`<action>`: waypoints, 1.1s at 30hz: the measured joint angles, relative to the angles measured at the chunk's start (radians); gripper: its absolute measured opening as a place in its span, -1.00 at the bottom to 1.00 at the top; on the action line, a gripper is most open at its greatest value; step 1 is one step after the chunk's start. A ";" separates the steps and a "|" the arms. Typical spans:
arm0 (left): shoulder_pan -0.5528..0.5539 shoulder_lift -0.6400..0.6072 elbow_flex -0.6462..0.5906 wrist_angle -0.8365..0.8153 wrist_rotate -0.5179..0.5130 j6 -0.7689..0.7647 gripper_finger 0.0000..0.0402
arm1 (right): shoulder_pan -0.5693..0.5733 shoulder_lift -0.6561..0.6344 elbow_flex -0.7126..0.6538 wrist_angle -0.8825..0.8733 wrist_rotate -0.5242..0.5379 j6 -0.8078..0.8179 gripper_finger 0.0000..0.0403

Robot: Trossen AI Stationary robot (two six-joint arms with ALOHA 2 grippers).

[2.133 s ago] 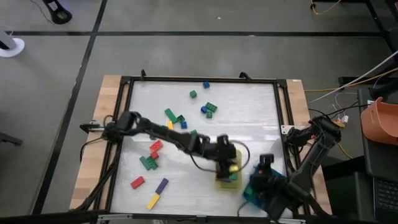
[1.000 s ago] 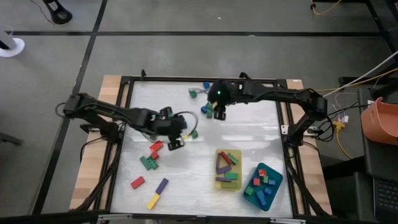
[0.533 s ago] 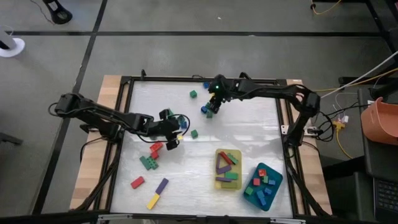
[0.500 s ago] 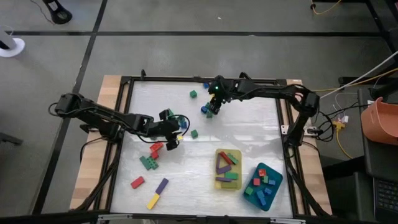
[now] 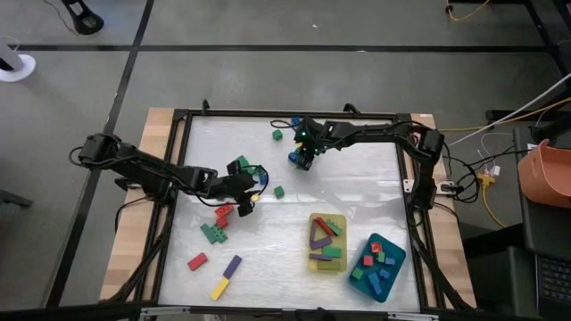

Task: Sort blocks by size
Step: Put the long green game piece into the yellow bin

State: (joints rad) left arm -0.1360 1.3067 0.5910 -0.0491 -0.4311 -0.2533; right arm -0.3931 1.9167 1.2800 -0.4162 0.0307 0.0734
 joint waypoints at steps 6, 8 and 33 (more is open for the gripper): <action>0.000 0.000 -0.010 0.014 0.000 0.001 -0.36 | 0.000 0.026 0.001 0.017 -0.010 0.000 -0.10; 0.000 0.000 -0.010 0.015 0.000 0.000 -0.36 | 0.000 0.044 0.001 0.015 -0.021 0.000 -0.10; 0.003 0.002 -0.010 0.066 -0.004 -0.121 -0.36 | 0.004 -0.030 0.065 -0.153 -0.025 -0.021 -0.24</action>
State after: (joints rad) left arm -0.1328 1.3086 0.5812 0.0169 -0.4350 -0.3747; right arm -0.3889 1.8868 1.3454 -0.5694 0.0059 0.0529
